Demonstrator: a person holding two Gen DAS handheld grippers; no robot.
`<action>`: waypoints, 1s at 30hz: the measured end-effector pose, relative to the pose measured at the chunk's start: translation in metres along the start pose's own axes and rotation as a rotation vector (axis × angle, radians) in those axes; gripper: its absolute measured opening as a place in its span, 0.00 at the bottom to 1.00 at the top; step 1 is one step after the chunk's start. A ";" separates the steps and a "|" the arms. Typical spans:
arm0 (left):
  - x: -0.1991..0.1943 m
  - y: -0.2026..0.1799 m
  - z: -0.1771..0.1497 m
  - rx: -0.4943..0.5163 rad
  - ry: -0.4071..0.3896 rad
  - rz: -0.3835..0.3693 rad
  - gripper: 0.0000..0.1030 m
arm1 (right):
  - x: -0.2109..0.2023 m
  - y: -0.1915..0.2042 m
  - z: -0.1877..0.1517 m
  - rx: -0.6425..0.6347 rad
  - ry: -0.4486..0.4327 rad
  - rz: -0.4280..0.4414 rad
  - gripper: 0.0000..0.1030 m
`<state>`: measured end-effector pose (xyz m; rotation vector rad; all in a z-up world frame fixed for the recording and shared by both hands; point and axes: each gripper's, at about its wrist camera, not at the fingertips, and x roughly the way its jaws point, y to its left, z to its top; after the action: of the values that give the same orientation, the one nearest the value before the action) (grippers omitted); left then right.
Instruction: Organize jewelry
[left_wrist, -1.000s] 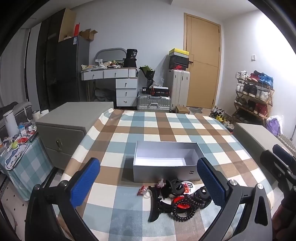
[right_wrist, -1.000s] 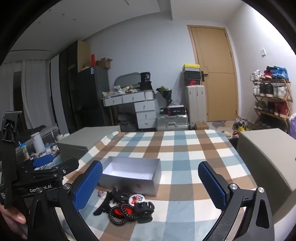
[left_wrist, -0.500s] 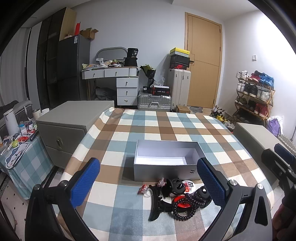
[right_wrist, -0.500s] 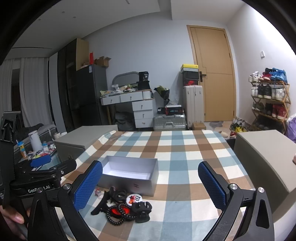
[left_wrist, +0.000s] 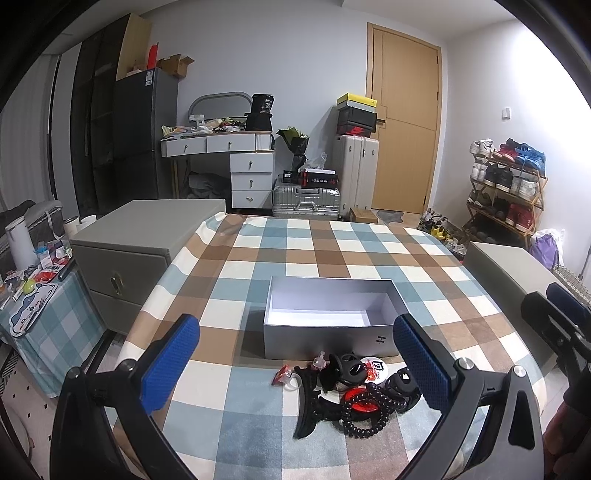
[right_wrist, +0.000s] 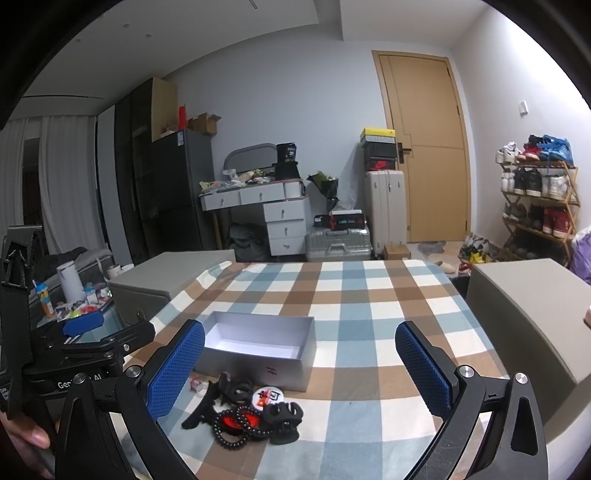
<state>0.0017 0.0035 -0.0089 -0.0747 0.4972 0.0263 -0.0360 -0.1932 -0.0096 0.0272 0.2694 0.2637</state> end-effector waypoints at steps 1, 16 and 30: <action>0.000 0.000 0.000 -0.001 0.000 -0.002 0.99 | 0.000 0.000 0.000 -0.001 0.000 -0.001 1.00; 0.005 0.002 -0.002 0.001 0.024 -0.004 0.99 | 0.007 -0.005 -0.004 0.008 0.026 0.008 1.00; 0.026 0.012 -0.027 0.005 0.109 0.008 0.99 | 0.071 -0.022 -0.056 0.143 0.316 0.200 1.00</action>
<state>0.0106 0.0136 -0.0460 -0.0690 0.6061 0.0293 0.0205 -0.1966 -0.0832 0.1551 0.6012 0.4481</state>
